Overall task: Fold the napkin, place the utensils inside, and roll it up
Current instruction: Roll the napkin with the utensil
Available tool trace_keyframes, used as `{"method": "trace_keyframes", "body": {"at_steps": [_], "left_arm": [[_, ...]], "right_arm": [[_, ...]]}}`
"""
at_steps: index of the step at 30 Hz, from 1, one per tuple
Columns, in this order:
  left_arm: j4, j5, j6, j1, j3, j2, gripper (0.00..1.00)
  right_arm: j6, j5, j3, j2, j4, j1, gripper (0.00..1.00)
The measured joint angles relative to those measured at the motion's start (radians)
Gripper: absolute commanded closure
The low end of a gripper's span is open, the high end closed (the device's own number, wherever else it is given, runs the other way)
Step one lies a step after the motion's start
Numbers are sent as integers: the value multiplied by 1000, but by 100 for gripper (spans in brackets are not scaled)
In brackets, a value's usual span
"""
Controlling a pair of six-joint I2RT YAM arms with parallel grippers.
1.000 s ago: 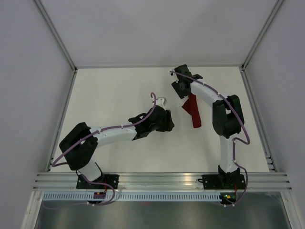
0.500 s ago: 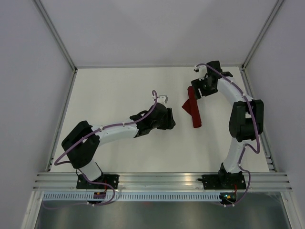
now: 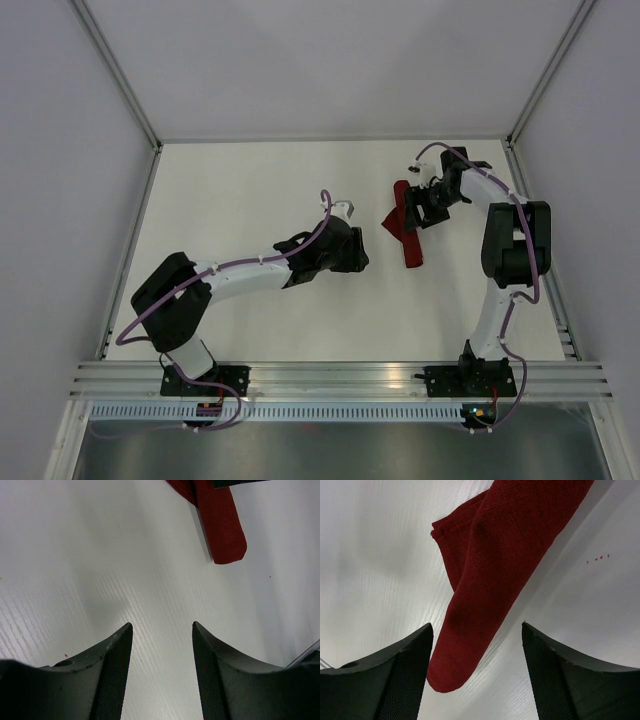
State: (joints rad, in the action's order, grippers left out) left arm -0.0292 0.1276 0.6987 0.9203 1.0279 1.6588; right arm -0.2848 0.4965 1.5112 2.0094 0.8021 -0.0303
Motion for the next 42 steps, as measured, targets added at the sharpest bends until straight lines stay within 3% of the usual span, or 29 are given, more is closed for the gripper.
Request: {"method": "trace_keyframes", "body": {"at_steps": [7,12,18,21,27,38,42], "left_arm": [[0,0,0,0,0,0,43],[0,-2,0,0,0,0,43],[0,-3,0,-3,-1,0,43],[0,-3,0,-6,-1,0,43],[0,-7,-1,-11,-4,0,43],[0,-11,-14,-30,-25,-9,43],[-3,-24,-24,-48,-38,-33,43]], "right_arm": [[19,25,0,56,-5,3,30],[42,33,0,83,-19,3,59],[83,-23,-19,73,-65,-8,69],[89,-130,-55,27,-108,-41,71],[67,-504,-127,-51,-227,-187,72],[-18,-924,-224,-50,-424,-348,73],[-54,-1004,-234,-31,-468,-390,74]]}}
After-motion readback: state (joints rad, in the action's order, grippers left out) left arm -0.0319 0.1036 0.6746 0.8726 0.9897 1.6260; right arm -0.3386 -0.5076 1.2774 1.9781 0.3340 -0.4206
